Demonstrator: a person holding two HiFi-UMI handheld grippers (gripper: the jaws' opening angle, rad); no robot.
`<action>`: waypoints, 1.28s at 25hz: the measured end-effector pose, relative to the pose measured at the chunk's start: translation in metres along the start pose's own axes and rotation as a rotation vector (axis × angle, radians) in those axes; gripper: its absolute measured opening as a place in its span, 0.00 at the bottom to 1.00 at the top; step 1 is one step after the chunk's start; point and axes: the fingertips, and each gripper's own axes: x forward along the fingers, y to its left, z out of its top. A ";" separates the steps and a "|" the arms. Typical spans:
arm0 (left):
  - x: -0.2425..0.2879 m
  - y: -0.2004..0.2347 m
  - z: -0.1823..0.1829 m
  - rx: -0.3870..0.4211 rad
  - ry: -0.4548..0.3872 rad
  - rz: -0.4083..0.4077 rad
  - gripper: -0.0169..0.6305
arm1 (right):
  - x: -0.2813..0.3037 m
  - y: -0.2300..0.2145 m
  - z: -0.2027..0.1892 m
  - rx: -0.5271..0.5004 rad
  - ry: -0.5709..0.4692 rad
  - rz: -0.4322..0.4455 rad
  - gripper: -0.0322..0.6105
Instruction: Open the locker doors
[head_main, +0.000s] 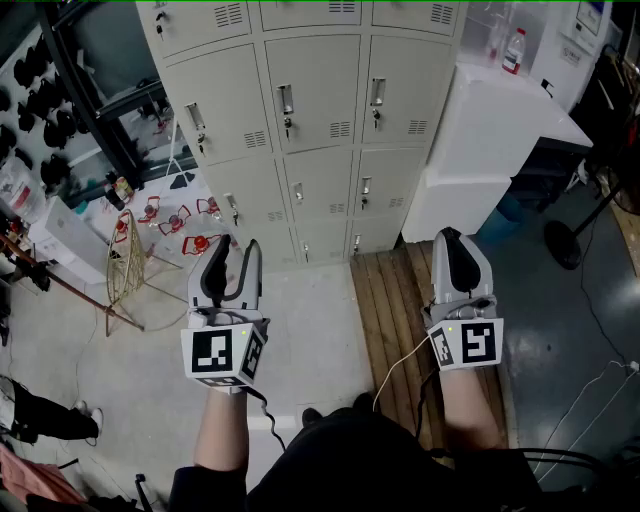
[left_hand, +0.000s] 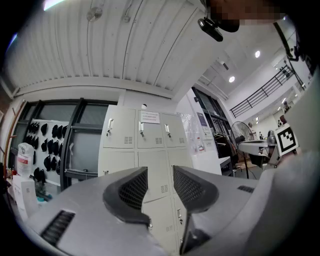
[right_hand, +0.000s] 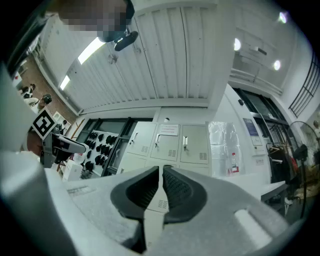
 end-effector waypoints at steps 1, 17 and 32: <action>0.001 -0.005 0.000 0.002 0.001 0.003 0.27 | -0.002 -0.005 0.000 0.002 -0.002 0.003 0.07; 0.008 -0.060 0.016 0.017 -0.015 0.075 0.39 | -0.006 -0.058 -0.004 0.121 -0.032 0.132 0.32; 0.034 -0.027 -0.004 -0.029 0.010 0.141 0.39 | 0.040 -0.080 0.002 0.159 -0.084 0.130 0.32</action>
